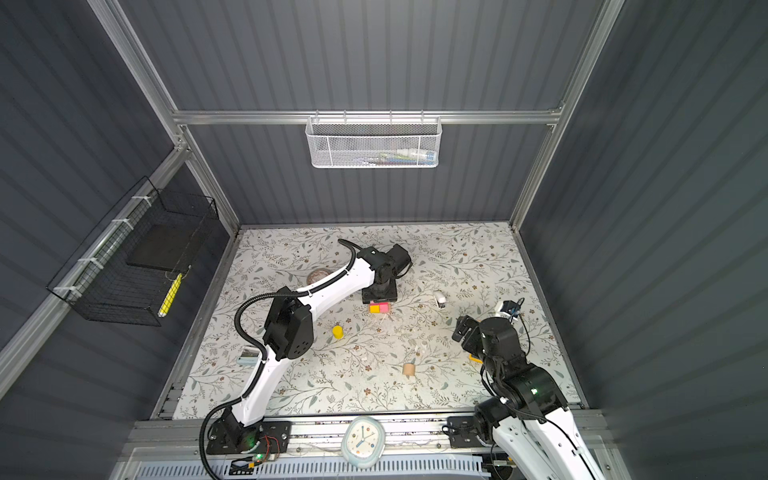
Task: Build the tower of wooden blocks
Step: 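Lower the pink block onto the top of the cube stack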
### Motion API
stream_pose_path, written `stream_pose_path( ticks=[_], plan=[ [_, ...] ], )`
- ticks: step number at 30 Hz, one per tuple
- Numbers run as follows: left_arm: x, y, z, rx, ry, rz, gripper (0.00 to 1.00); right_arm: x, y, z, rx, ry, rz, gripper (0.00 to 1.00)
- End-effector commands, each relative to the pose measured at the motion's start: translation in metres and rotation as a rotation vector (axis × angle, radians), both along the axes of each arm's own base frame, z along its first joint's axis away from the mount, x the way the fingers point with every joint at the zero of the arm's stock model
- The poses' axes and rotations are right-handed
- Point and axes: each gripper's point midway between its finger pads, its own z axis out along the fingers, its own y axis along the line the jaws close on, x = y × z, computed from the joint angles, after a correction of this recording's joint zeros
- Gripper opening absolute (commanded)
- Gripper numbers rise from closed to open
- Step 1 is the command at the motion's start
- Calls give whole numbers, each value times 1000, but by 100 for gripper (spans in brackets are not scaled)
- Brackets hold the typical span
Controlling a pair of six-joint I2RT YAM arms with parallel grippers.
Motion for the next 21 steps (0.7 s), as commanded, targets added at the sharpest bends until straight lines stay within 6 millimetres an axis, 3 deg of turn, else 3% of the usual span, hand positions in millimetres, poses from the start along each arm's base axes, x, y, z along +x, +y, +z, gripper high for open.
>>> stream_pose_path(
  ticks=[1, 21],
  plan=[
    [1, 6, 13, 2, -27, 23, 54, 0, -1, -3, 4, 9, -11, 99],
    [1, 7, 13, 12, -28, 12, 62, 1, 0, -5, 10, 13, -8, 99]
  ],
)
